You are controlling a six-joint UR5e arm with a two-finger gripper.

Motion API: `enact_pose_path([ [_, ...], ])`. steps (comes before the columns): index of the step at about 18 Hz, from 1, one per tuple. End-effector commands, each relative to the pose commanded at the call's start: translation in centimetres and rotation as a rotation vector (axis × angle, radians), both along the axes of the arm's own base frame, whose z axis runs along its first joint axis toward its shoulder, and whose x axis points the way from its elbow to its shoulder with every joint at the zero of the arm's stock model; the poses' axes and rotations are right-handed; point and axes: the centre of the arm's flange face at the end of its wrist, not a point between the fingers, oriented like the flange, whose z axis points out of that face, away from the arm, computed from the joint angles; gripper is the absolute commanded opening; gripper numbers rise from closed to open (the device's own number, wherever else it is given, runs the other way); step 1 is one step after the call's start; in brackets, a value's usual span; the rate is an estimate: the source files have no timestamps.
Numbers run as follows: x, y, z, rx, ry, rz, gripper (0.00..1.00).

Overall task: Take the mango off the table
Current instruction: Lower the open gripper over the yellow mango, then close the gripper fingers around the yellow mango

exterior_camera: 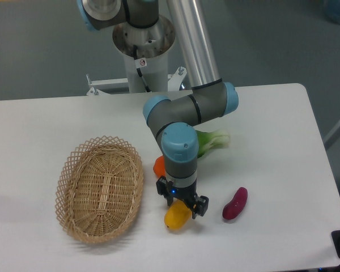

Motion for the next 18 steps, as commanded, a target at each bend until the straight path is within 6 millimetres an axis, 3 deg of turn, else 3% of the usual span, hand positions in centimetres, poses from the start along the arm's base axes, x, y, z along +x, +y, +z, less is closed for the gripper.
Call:
enact_pose_path([
  [8, 0.0, 0.0, 0.9, 0.013, 0.011, 0.001, 0.32],
  [15, 0.1, -0.1, 7.7, 0.139, 0.033, 0.172, 0.33],
  [18, 0.1, -0.1, 9.6, 0.168, 0.048, 0.190, 0.33],
])
